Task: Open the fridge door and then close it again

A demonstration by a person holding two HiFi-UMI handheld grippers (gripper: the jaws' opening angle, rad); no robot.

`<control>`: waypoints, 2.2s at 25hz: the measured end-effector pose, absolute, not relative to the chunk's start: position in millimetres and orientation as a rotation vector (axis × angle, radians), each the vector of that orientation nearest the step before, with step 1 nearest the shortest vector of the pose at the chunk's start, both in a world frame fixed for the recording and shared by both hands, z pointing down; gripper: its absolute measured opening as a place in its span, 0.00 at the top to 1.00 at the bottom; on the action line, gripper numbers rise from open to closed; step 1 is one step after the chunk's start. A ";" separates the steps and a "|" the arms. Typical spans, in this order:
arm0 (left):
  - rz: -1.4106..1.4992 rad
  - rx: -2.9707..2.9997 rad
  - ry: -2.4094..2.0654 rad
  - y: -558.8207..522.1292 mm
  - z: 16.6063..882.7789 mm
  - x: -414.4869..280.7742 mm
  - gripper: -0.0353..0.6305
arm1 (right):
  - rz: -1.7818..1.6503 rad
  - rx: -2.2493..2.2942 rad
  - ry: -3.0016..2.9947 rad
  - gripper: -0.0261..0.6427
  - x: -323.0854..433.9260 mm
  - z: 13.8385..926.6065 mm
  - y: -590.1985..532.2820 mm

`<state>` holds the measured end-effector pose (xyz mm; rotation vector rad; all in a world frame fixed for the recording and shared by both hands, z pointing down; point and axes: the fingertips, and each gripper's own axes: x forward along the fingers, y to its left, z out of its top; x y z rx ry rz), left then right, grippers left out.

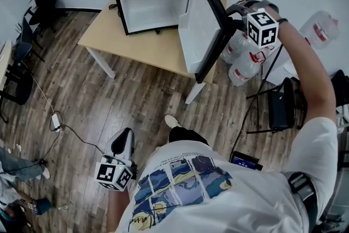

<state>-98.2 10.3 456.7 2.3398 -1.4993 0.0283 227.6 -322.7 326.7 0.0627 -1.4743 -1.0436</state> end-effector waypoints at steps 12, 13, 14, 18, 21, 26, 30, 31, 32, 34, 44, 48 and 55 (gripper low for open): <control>0.030 2.324 -1.524 16.2 458.2 -103.9 0.90 | -1.044 0.071 -1.459 0.85 236.0 326.8 -325.5; 0.031 2.323 -1.525 16.2 458.5 -103.5 0.90 | -1.045 0.070 -1.459 0.85 235.8 327.0 -325.8; 0.032 2.323 -1.525 16.2 458.7 -102.9 0.90 | -1.045 0.070 -1.459 0.85 235.7 327.1 -326.1; 0.034 2.325 -1.524 15.5 458.2 -101.0 0.90 | -1.047 0.072 -1.466 0.85 234.9 327.1 -326.1; 0.035 2.327 -1.523 15.2 456.9 -99.4 0.90 | -1.047 0.074 -1.471 0.85 234.8 326.4 -325.6; 0.038 2.324 -1.522 14.9 458.3 -98.6 0.90 | -1.048 0.072 -1.470 0.85 234.4 326.1 -325.2; 0.037 2.326 -1.517 12.7 459.0 -96.9 0.90 | -1.050 0.079 -1.473 0.85 234.8 326.7 -325.3; 0.037 2.326 -1.516 12.2 459.2 -96.6 0.90 | -1.050 0.080 -1.474 0.85 234.8 326.9 -325.4; 0.036 2.326 -1.515 11.8 459.3 -96.5 0.90 | -1.050 0.081 -1.475 0.85 234.5 327.1 -325.7; 0.033 2.325 -1.513 11.2 459.7 -96.6 0.90 | -1.050 0.080 -1.478 0.85 233.5 327.3 -325.8; 0.018 2.304 -1.522 14.2 463.7 -96.9 0.90 | -1.061 0.066 -1.475 0.85 223.4 326.8 -322.0; 0.011 2.297 -1.527 15.0 464.3 -97.3 0.90 | -1.074 0.059 -1.485 0.85 212.9 327.0 -319.4; 0.015 2.280 -1.539 13.4 467.2 -100.2 0.90 | -1.098 0.029 -1.512 0.86 184.8 327.4 -317.2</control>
